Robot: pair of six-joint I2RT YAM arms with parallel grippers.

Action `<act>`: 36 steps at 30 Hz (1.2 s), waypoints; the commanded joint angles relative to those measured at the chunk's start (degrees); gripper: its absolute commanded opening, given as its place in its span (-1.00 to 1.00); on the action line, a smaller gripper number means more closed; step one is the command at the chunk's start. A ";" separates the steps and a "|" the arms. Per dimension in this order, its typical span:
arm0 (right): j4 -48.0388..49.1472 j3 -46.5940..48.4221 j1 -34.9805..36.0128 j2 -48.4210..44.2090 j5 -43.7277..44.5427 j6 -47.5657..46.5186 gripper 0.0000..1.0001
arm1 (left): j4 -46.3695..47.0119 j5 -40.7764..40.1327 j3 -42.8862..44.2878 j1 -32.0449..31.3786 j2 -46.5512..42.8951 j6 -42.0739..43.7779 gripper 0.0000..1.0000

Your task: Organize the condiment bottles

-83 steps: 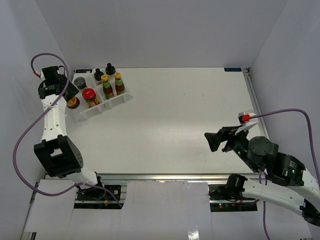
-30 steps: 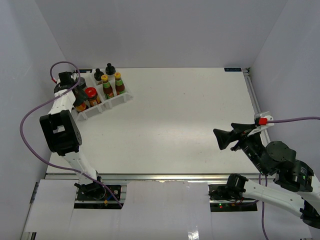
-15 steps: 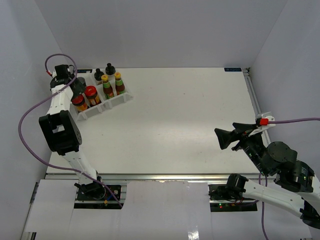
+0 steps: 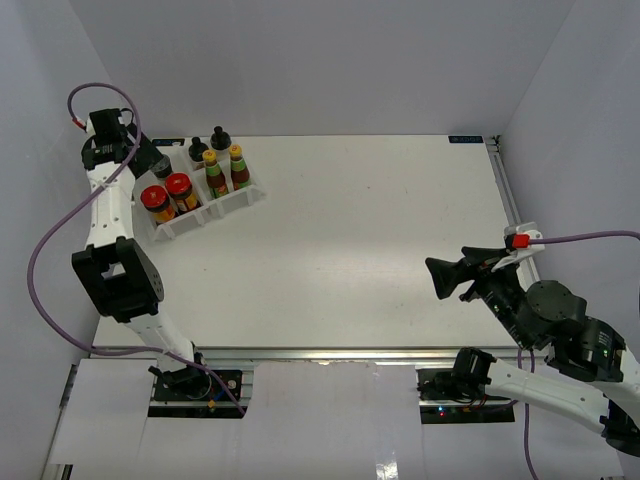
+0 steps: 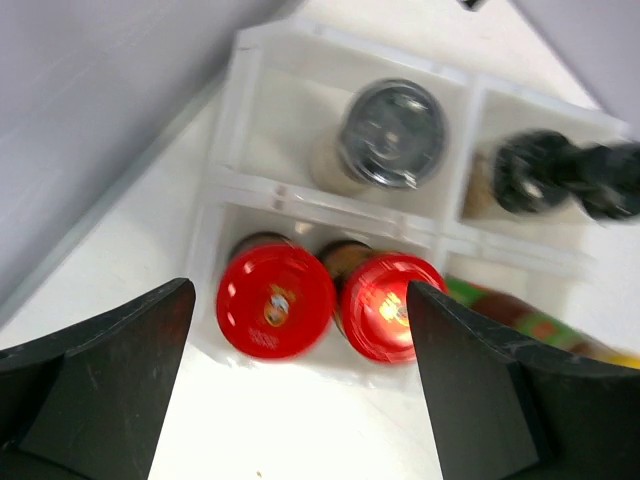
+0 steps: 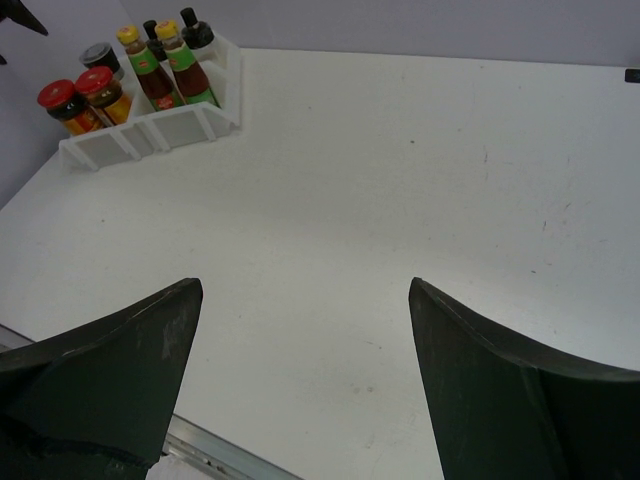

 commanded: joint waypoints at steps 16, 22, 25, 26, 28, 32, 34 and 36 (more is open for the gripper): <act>-6.63 -2.78 0.17 1.89 -0.08 11.96 0.81 | 11.49 24.07 -29.81 -25.31 -38.98 1.09 0.96; -9.42 -5.63 0.17 2.60 4.63 18.66 0.80 | 14.24 33.62 -40.55 -30.22 -50.20 0.64 0.96; -11.25 -6.82 0.17 3.01 5.66 22.59 0.81 | 16.36 39.03 -45.52 -31.06 -56.24 -0.45 0.96; -11.73 -7.00 0.17 3.15 5.64 23.28 0.81 | 16.54 39.34 -47.04 -31.41 -57.59 -0.74 0.96; -12.50 -7.26 0.17 3.41 5.40 24.18 0.80 | 16.49 38.99 -49.89 -32.17 -59.76 -1.19 0.96; -12.68 -7.95 0.17 3.50 5.48 25.68 0.80 | 15.09 38.36 -53.56 -32.97 -62.97 -0.41 0.96; -12.63 -8.19 0.13 3.59 5.03 26.09 0.80 | 15.36 38.88 -54.68 -33.06 -64.10 -0.32 0.96; -12.43 -8.23 0.17 3.83 4.71 26.21 0.80 | 15.84 40.71 -56.17 -33.06 -65.51 -0.07 0.96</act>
